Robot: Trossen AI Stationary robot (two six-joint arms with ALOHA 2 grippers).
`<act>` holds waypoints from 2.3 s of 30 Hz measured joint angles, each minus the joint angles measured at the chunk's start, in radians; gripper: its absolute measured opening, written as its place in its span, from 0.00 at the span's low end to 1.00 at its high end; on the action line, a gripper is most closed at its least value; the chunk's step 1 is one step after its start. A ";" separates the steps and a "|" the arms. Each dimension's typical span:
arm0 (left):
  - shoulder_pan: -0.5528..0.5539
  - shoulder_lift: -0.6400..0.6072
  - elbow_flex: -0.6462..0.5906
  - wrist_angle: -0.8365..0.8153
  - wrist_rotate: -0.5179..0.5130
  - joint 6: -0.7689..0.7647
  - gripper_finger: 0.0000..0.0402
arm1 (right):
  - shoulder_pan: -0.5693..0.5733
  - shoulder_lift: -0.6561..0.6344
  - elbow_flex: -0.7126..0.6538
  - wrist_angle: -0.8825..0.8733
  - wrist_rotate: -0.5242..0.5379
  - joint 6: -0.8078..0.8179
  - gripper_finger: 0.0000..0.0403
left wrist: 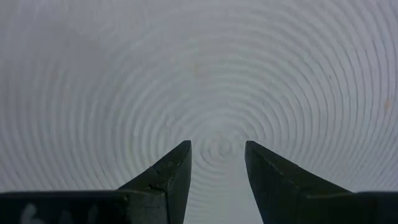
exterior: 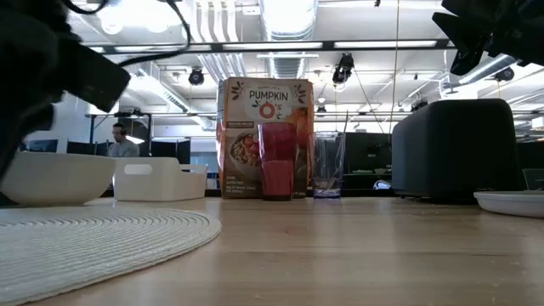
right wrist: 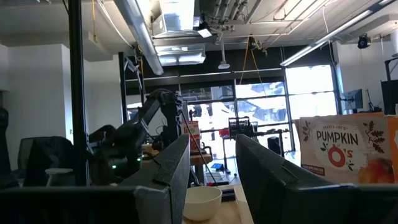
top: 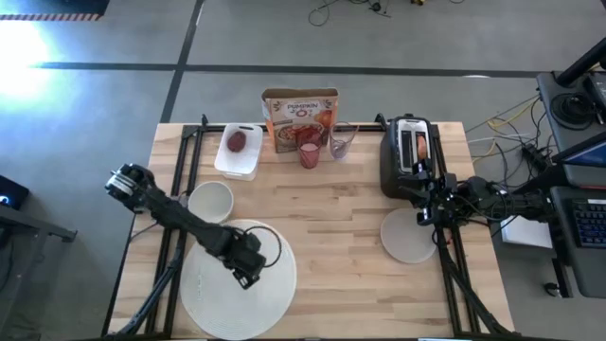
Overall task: Arrange a breakfast setting
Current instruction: Move the white placemat to the center of the table
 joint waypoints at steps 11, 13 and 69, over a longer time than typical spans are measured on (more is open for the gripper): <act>-0.102 0.076 0.000 0.112 0.000 -0.234 0.33 | 0.000 0.000 0.000 0.000 0.000 0.000 0.29; -0.103 0.101 0.000 0.113 0.002 -0.237 0.33 | 0.000 0.000 0.000 0.000 0.000 0.000 0.29; 0.368 0.239 0.002 0.693 -0.227 0.506 0.33 | 0.000 0.000 0.000 0.000 0.000 0.000 0.29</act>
